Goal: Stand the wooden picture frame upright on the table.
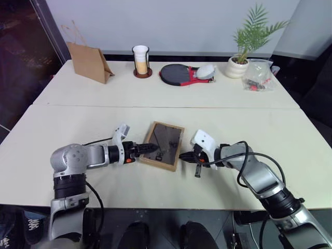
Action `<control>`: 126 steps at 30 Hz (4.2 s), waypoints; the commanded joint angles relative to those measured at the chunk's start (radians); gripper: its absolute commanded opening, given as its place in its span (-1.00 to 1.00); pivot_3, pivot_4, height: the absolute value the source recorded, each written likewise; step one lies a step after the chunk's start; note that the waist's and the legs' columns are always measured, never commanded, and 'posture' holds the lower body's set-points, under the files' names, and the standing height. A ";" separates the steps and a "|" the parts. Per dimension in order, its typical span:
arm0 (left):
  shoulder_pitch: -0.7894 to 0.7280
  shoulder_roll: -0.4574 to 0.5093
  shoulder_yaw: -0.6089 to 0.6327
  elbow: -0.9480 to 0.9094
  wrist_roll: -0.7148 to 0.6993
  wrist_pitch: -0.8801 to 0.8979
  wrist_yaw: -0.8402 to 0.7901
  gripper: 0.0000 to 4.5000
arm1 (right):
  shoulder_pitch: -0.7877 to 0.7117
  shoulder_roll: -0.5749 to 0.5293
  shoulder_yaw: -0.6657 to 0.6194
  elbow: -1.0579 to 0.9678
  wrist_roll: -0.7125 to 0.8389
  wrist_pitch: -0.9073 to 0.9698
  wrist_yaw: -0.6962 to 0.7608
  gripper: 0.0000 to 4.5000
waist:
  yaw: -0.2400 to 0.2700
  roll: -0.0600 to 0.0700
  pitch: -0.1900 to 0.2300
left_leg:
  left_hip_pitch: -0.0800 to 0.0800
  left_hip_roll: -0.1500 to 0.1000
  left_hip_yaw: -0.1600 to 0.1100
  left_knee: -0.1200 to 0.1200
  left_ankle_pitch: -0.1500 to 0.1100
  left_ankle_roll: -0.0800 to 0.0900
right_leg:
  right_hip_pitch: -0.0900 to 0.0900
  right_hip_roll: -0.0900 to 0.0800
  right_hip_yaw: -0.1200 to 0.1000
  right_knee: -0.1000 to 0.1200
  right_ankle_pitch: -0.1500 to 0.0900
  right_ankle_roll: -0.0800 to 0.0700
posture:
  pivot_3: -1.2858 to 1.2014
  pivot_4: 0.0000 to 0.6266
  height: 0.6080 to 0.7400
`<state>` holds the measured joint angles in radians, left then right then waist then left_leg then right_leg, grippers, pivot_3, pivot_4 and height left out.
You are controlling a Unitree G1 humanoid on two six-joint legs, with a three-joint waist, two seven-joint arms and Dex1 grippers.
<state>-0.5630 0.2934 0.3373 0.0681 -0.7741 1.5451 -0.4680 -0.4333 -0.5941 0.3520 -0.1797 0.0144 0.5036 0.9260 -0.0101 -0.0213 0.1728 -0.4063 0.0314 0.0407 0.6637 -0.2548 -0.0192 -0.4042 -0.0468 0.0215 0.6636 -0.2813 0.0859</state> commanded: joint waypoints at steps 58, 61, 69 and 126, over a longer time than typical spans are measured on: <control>0.105 -0.271 0.266 -0.126 -0.484 -0.015 0.351 -0.54 | -0.448 0.185 -0.176 0.199 0.357 0.374 0.018 0.99 | -0.006 -0.001 0.001 | -0.004 0.001 -0.001 -0.003 0.000 0.000 | -0.005 -0.004 -0.001 -0.002 0.000 -0.001 | 0.03 -0.52 1.00; 0.109 -0.266 0.261 -0.114 -0.502 -0.035 0.367 -0.54 | -0.448 0.165 -0.196 0.148 0.370 0.395 0.003 0.99 | -0.006 -0.001 0.001 | -0.004 0.000 -0.001 -0.003 0.000 0.000 | -0.005 -0.004 -0.001 -0.003 0.000 -0.001 | 0.03 -0.52 1.00; 0.115 -0.258 0.244 -0.084 -0.542 -0.089 0.411 -0.54 | -0.438 0.113 -0.251 -0.003 0.433 0.467 -0.032 0.99 | -0.004 -0.001 0.001 | -0.004 0.000 -0.001 -0.008 0.000 0.000 | -0.005 -0.005 -0.001 -0.007 0.000 -0.001 | 0.03 -0.52 1.00; 0.329 0.078 -0.194 -0.243 -1.198 -0.531 0.637 -0.54 | -0.608 -0.110 0.239 0.904 -1.151 -1.497 -1.341 0.17 | -0.004 -0.001 0.002 | -0.002 0.000 0.005 -0.014 0.006 -0.010 | -0.004 -0.001 0.003 -0.015 0.000 -0.001 | 0.03 -0.52 1.00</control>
<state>-0.2338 0.3791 0.1483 -0.1297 -1.9448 1.0262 0.1885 -1.0074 -0.7117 0.5949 0.7343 -1.1401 -0.9886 -0.3862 -0.0142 -0.0226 0.1743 -0.4086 0.0315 0.0453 0.6497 -0.2488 -0.0296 -0.4086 -0.0478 0.0249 0.6488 -0.2811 0.0852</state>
